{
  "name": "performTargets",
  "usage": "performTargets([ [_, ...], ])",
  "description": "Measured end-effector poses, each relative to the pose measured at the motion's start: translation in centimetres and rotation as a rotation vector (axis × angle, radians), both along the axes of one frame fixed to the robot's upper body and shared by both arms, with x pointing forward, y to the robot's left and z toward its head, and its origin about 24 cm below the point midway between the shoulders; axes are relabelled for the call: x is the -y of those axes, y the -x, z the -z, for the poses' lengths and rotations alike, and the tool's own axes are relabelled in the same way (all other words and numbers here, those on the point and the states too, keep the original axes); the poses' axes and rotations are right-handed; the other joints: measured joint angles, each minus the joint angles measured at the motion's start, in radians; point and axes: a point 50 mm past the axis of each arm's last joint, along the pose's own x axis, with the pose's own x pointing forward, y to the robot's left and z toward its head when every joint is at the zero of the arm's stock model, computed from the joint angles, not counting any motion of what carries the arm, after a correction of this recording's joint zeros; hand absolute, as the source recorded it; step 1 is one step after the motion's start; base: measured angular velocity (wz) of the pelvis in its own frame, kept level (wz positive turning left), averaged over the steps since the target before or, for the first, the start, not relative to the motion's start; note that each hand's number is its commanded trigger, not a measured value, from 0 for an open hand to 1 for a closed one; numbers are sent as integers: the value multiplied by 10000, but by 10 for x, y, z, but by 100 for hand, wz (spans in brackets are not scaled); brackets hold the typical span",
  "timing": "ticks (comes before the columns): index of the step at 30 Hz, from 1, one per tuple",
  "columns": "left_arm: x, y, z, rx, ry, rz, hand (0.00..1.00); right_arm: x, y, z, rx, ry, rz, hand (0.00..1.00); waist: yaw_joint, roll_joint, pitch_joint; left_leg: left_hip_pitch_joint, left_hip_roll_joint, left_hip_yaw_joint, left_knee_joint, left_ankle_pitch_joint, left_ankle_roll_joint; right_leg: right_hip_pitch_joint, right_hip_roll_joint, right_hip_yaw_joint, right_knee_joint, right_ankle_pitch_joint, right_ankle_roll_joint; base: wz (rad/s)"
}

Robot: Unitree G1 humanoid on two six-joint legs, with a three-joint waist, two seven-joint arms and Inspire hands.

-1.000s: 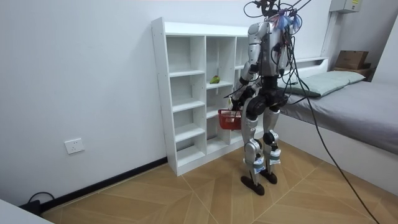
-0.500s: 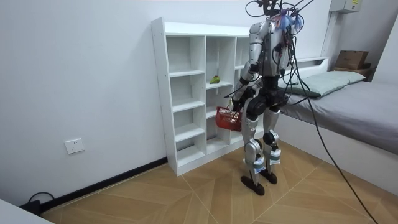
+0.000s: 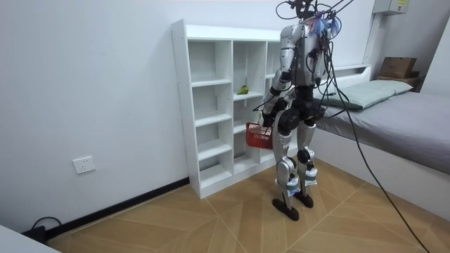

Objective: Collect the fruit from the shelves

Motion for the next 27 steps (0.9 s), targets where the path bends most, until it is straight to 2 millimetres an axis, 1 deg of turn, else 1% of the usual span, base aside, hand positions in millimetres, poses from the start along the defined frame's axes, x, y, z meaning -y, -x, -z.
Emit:
performTargets([
  [4, -11, 7, 7, -439, -276, -431, 100, 2, 0, 0, 6, 62, 8, 0, -22, -34, 21, 47, 2, 84, -1, 0, 0, 29, 6, 110, 0, -1, 1, -5],
  [11, -14, 7, 9, -587, -120, -1229, 100, -1, -2, -3, 119, -74, -64, 0, -154, -100, 49, 45, -3, 100, -7, 1, 4, 46, -6, 97, 11, -5, 5, 0],
  [16, -17, 9, 11, -702, -187, -1369, 100, -3, -6, -9, 410, -214, -67, 0, -191, -146, 19, 48, -9, 106, 12, 2, 5, 47, -9, 95, -10, -13, 0, 0],
  [22, -22, 9, 11, -703, -211, -1761, 100, -7, -10, -16, 776, -352, -166, 0, -184, -162, 7, 90, -18, 97, 10, 6, 11, 87, -18, 79, -10, -15, 6, 0],
  [27, -25, 7, 10, -653, -124, -2303, 100, -8, -6, -18, 903, -402, -231, 0, -151, -171, -11, 258, -34, 23, -36, 6, 11, 310, -14, 40, -141, -13, 9, 4],
])
